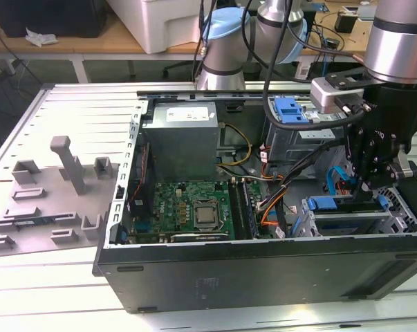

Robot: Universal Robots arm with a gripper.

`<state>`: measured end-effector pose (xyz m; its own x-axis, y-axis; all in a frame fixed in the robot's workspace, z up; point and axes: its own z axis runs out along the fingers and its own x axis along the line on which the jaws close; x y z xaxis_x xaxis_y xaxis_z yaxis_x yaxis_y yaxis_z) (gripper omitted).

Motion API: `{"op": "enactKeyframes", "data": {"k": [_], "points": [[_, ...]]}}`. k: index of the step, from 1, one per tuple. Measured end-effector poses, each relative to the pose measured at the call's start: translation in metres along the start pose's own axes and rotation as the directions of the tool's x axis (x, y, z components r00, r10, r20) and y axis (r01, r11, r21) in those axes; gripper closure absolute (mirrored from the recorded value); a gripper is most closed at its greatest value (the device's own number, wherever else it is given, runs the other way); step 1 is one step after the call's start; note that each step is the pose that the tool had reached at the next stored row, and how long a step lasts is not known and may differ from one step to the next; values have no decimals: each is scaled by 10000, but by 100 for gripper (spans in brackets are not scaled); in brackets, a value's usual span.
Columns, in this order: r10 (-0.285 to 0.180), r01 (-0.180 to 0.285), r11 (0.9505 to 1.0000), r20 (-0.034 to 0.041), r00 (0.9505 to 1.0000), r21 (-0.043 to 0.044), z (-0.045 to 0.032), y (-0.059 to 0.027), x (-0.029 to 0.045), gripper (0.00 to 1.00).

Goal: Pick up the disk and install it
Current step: 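Insert the first disk wire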

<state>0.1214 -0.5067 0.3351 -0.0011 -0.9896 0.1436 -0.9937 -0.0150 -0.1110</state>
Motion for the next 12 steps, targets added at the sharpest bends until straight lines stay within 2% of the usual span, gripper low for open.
{"op": "enactKeyframes", "data": {"k": [1, 2, 3, 4, 6, 12], "points": [[0, 0, 10000, 1, 10000, 1, 1, 0, 0, 82], [0, 0, 10000, 1, 10000, 0, 1, 0, 0, 70], [0, 0, 10000, 1, 10000, 0, 0, 0, 0, 64], [0, 0, 10000, -1, 10000, 0, 0, 0, 0, 64], [0, 0, 10000, -1, 10000, 0, 0, 0, 0, 52], [-1, 1, 10000, -2, 10000, 0, -1, 0, -1, 52]]}}
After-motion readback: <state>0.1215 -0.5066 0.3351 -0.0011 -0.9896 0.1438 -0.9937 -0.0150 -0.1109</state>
